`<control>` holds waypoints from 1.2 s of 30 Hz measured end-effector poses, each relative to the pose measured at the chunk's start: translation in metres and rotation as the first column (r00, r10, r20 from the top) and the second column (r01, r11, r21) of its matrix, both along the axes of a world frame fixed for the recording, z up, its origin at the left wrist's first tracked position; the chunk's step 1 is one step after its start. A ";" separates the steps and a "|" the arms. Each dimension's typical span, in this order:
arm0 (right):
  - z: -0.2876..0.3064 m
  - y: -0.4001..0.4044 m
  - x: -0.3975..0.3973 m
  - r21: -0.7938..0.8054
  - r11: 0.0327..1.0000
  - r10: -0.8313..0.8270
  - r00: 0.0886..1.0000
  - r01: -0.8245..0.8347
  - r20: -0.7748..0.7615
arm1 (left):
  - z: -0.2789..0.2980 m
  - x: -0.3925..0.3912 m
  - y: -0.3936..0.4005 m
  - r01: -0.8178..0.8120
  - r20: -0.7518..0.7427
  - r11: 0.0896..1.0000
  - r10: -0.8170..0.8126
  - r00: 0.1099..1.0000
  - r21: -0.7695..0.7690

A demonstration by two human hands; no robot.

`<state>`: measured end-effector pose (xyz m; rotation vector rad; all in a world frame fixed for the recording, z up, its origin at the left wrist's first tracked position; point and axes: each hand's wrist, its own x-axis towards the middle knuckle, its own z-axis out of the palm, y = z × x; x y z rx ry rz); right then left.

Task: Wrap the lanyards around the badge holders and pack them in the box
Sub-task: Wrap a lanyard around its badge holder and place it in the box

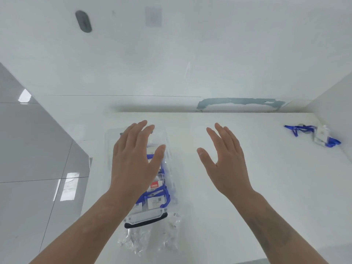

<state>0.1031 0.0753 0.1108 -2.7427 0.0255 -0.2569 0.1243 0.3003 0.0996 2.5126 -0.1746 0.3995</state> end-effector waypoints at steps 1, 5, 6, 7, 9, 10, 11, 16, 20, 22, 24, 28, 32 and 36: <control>0.001 -0.012 -0.002 0.005 1.000 -0.004 1.000 0.004 0.005 | 0.003 -0.002 -0.011 0.006 -0.007 1.000 -0.006 1.000 -0.004; -0.004 -0.070 -0.006 0.022 1.000 -0.014 0.999 0.013 0.034 | 0.005 -0.004 -0.069 0.015 -0.022 1.000 -0.015 1.000 0.001; -0.007 -0.081 -0.004 0.014 1.000 -0.012 0.999 0.011 0.041 | 0.004 -0.005 -0.078 0.017 -0.026 1.000 -0.016 1.000 0.009; -0.009 -0.099 -0.005 0.011 1.000 -0.008 0.999 0.007 0.046 | 0.003 -0.005 -0.096 0.020 -0.025 1.000 -0.019 0.999 0.023; -0.011 -0.147 -0.004 0.008 1.000 0.009 0.998 -0.009 0.056 | -0.001 -0.004 -0.143 0.022 -0.008 0.999 -0.022 1.000 0.044; -0.012 -0.174 -0.003 0.011 1.000 0.018 0.998 -0.018 0.054 | -0.001 -0.003 -0.168 0.016 -0.001 0.999 -0.016 1.000 0.049; -0.012 -0.199 -0.002 0.012 1.000 0.026 0.998 -0.027 0.054 | -0.002 -0.002 -0.193 0.006 0.000 0.999 -0.006 1.000 0.050; -0.008 -0.300 0.009 0.014 0.997 0.069 0.994 -0.071 0.079 | 0.004 0.000 -0.296 -0.023 0.002 0.998 0.023 1.000 0.064; -0.005 -0.367 0.014 0.014 0.994 0.103 0.992 -0.105 0.070 | 0.011 0.002 -0.365 -0.039 -0.006 0.997 0.040 0.999 0.073; -0.005 -0.398 0.016 0.012 0.993 0.116 0.991 -0.117 0.059 | 0.015 0.006 -0.397 -0.040 -0.013 0.997 0.041 0.999 0.068; -0.006 -0.422 0.018 0.016 0.994 0.111 0.993 -0.112 0.048 | 0.016 0.010 -0.421 -0.035 -0.021 0.997 0.037 0.999 0.065; -0.014 -0.456 0.022 0.003 0.996 0.084 0.996 -0.084 0.027 | 0.010 0.016 -0.462 0.009 -0.040 0.997 -0.006 0.999 0.077; -0.030 -0.493 0.024 0.017 1.000 0.023 1.000 -0.023 0.001 | -0.005 0.026 -0.504 0.076 -0.085 0.995 -0.070 0.994 0.070; -0.049 -0.534 0.030 -0.008 0.999 -0.037 0.999 0.037 -0.021 | -0.025 0.040 -0.550 0.145 -0.175 0.987 -0.130 0.976 0.070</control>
